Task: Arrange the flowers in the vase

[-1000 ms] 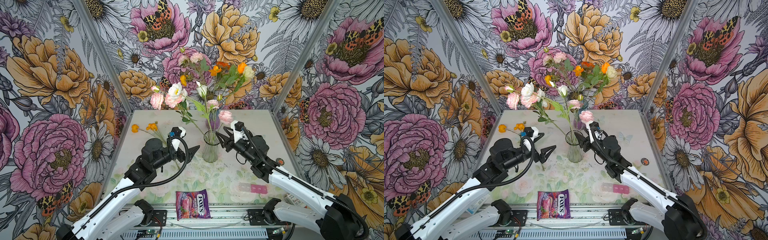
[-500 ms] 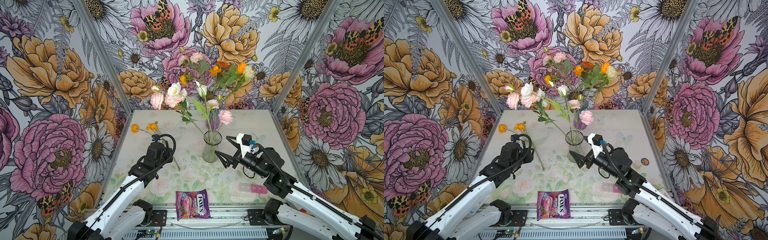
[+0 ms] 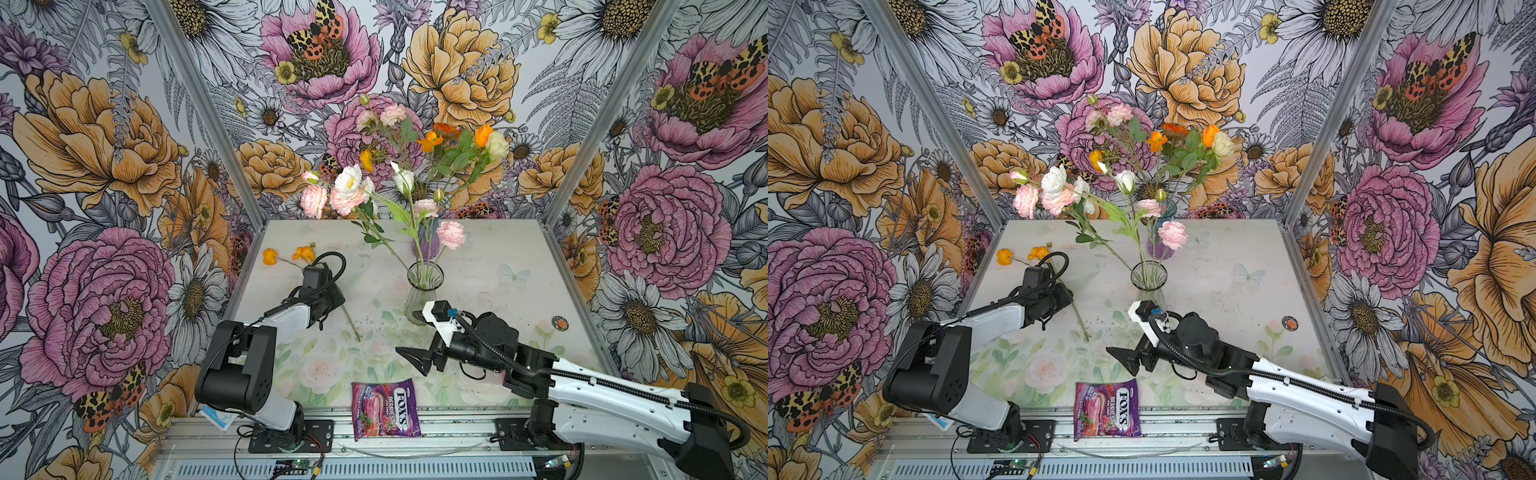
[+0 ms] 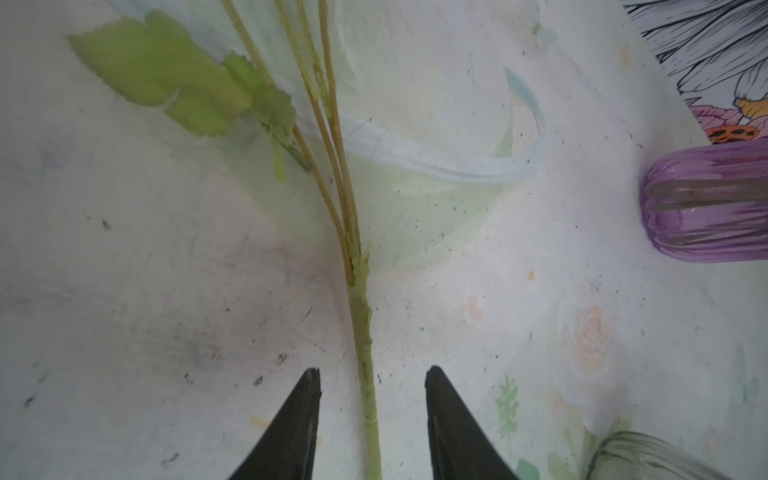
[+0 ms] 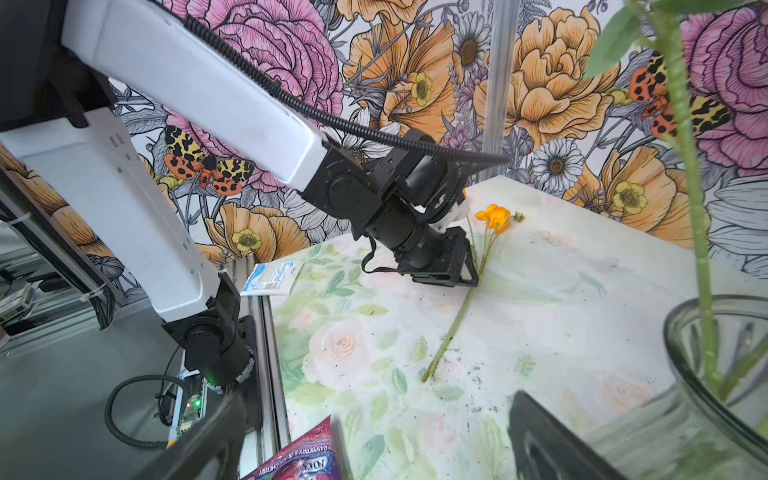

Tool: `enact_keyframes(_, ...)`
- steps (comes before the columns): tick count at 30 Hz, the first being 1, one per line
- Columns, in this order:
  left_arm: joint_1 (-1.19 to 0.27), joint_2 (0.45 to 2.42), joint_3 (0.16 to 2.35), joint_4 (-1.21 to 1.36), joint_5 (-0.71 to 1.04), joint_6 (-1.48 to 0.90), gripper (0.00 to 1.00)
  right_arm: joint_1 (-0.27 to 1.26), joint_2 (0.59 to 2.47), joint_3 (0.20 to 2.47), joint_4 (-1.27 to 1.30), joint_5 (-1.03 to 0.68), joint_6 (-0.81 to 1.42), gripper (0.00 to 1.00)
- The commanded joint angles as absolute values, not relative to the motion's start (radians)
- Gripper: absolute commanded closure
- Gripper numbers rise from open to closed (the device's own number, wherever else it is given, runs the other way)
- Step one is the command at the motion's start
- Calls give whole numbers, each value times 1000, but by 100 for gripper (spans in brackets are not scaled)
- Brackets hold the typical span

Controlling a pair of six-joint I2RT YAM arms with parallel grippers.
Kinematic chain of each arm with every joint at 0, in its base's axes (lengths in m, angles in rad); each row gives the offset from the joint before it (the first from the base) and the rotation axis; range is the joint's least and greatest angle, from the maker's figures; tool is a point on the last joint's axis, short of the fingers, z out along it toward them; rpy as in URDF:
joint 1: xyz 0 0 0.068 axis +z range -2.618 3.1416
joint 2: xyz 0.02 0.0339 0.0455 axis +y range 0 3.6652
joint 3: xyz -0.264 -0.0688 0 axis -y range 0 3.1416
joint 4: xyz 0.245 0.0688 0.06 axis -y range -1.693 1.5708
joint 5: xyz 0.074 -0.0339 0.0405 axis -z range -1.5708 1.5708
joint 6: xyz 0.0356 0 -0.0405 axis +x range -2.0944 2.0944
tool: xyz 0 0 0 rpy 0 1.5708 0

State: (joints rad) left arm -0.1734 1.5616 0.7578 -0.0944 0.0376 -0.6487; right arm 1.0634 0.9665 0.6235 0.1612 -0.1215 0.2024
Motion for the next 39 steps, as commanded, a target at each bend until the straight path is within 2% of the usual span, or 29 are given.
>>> enact_keyframes(1,-164,1620,818,-73,10,-677,62,1072,980,622,221,-137,220,1)
enact_keyframes(4,-164,1658,841,-81,-9,-694,67,1074,990,636,203,-150,211,1)
enact_keyframes(21,-150,1750,887,-52,-42,-699,73,1074,1033,654,218,-178,193,0)
enact_keyframes(27,-133,1773,896,-33,-37,-680,79,1074,1040,652,210,-182,195,1)
enact_keyframes(29,-126,1768,878,2,-23,-674,85,1073,1049,656,215,-188,198,1)
enact_keyframes(32,-121,1729,834,60,-2,-666,99,1073,1075,665,220,-182,214,0)
enact_keyframes(36,-138,1589,772,65,42,-661,100,1072,1114,673,234,-207,246,1)
enact_keyframes(39,-202,1397,719,-17,-51,-631,100,1072,1132,675,266,-227,279,2)
